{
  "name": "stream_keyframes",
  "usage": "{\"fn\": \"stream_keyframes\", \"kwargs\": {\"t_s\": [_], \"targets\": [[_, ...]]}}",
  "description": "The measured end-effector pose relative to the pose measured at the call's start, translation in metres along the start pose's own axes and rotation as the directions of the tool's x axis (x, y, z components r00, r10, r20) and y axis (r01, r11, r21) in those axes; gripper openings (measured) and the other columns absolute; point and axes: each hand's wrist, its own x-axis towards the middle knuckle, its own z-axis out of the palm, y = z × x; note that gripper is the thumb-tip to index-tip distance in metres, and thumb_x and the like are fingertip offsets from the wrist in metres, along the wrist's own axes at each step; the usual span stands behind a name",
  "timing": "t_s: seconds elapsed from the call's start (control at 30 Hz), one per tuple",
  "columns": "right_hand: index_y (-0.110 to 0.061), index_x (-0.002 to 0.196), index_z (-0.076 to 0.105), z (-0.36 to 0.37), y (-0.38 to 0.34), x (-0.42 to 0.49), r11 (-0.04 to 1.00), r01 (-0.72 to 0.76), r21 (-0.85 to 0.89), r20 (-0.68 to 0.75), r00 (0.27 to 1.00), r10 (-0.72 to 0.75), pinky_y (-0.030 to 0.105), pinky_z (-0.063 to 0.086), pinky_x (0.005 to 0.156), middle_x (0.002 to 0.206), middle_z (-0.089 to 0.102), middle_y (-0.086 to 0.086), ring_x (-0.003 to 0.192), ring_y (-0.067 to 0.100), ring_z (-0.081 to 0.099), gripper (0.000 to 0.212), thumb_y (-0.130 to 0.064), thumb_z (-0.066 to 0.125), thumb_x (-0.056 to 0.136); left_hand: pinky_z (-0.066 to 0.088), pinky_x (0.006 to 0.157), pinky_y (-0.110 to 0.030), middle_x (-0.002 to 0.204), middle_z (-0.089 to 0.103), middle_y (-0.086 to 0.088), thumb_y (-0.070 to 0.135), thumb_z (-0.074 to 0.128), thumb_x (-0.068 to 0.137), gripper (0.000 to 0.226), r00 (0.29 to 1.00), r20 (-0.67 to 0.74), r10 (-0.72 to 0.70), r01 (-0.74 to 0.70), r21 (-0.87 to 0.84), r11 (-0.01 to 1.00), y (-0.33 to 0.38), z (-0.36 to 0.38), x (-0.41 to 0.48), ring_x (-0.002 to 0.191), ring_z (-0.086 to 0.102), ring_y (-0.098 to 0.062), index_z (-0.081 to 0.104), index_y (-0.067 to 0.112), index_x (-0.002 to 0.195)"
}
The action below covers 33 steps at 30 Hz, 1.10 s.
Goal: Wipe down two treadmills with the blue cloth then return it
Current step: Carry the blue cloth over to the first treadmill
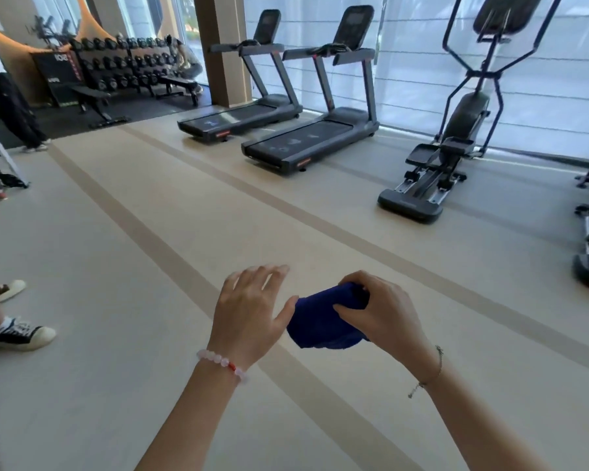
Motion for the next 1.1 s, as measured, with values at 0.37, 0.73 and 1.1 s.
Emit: {"fn": "stream_keyframes", "kwargs": {"t_s": [0.37,0.73,1.1], "targets": [[-0.038,0.086,0.058,0.014,0.044,0.130,0.992,-0.128,-0.012,-0.091,0.988,0.126,0.015,0.043,0.059,0.076,0.062,-0.024,0.074,-0.003,0.058,0.022,-0.025,0.065,0.070,0.048,0.088,-0.042,0.112,0.065,0.002,0.045,0.040,0.087,0.047,0.994,0.026,0.107,-0.104,-0.096,0.990,-0.043,0.089,0.132,0.101,0.061,-0.022,0.061,0.017,0.118],[-0.037,0.087,0.059,0.019,0.123,0.358,0.998,-0.058,-0.002,-0.042,0.997,0.058,0.021,0.050,0.062,0.076,0.063,-0.022,0.074,-0.001,0.059,0.021,-0.026,0.064,0.070,0.047,0.088,-0.040,0.110,0.066,0.001,0.044,0.040,0.086,0.046,0.996,0.050,0.075,-0.073,-0.053,0.996,-0.080,0.208,0.326,0.100,0.062,-0.022,0.062,0.017,0.116],[-0.037,0.087,0.059,0.010,0.184,0.540,0.995,-0.078,-0.054,-0.021,0.997,0.077,0.008,0.036,0.057,0.076,0.061,-0.022,0.074,-0.006,0.054,0.020,-0.024,0.064,0.071,0.048,0.086,-0.039,0.109,0.066,0.001,0.045,0.040,0.086,0.048,0.997,0.048,0.060,-0.058,-0.049,0.997,-0.113,0.303,0.486,0.098,0.062,-0.021,0.063,0.015,0.116]]}}
